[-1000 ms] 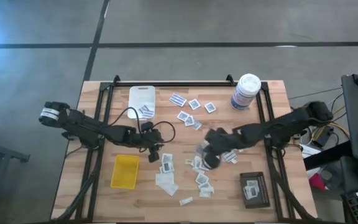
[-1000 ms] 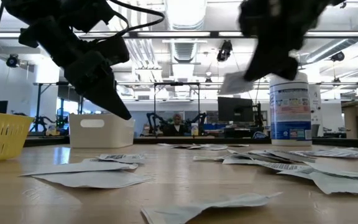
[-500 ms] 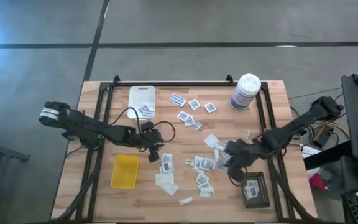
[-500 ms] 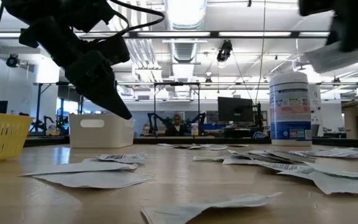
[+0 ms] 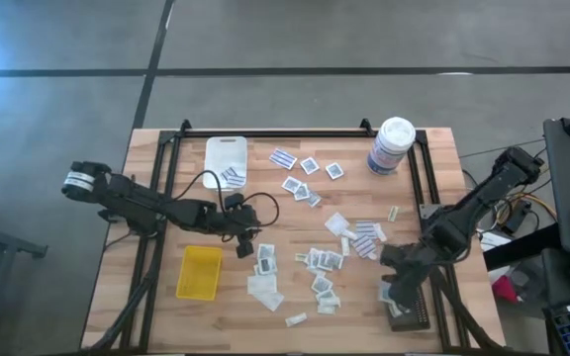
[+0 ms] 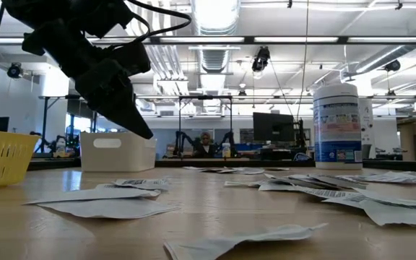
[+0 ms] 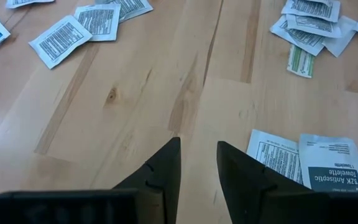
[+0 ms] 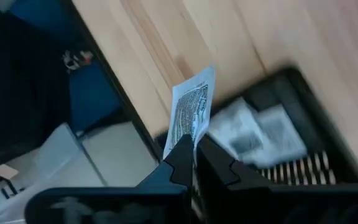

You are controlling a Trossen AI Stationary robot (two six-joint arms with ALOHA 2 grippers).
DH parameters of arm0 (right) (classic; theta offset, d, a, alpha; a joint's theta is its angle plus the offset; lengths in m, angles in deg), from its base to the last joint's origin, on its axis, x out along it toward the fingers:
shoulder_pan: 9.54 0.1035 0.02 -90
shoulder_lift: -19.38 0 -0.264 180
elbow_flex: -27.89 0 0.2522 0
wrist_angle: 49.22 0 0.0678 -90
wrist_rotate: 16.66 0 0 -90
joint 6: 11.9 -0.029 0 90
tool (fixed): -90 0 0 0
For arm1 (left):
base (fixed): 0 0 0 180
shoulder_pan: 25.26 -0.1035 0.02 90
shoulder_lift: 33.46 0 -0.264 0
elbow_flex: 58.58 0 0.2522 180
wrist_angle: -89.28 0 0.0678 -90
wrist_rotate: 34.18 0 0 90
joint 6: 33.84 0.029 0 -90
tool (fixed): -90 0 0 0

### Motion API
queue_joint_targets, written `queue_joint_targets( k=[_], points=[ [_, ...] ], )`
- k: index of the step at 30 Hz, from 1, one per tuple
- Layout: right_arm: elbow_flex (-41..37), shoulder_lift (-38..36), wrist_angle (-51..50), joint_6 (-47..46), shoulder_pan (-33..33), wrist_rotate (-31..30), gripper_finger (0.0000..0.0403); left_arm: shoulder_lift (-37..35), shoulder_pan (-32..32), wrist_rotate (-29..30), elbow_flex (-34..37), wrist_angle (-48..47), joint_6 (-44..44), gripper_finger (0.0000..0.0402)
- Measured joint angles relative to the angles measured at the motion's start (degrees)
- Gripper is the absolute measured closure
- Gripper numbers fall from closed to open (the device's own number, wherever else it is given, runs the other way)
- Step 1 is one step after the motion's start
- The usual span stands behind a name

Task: Pick & Place First Aid Supplies
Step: Put the towelette pack into the black bin, then put the green bandage into the yellow bin

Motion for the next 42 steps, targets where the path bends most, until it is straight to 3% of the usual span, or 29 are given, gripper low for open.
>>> queue_joint_targets(
  k=[9, 22, 38, 42],
  points=[
    [-0.4, 0.0, -1.9, -12.3, 5.0, 0.3, 0.0394, 0.0, 0.0, 0.0, 0.0, 0.0, 1.1, 0.0294],
    [-4.3, 0.1, -1.7, -23.9, 5.6, 0.1, 0.0390, 0.0, 0.0, 0.0, 0.0, 0.0, 2.6, 0.0294],
    [-4.5, 0.1, -1.3, -22.5, 5.5, 0.1, 0.0301, 0.0, 0.0, -0.1, 0.0, 0.0, 3.3, 0.0294],
    [-4.5, 0.1, -1.0, -22.2, 5.5, -3.7, 0.0296, 0.0, 0.0, -3.7, 0.0, 0.0, 4.2, 0.0294]
  ],
)
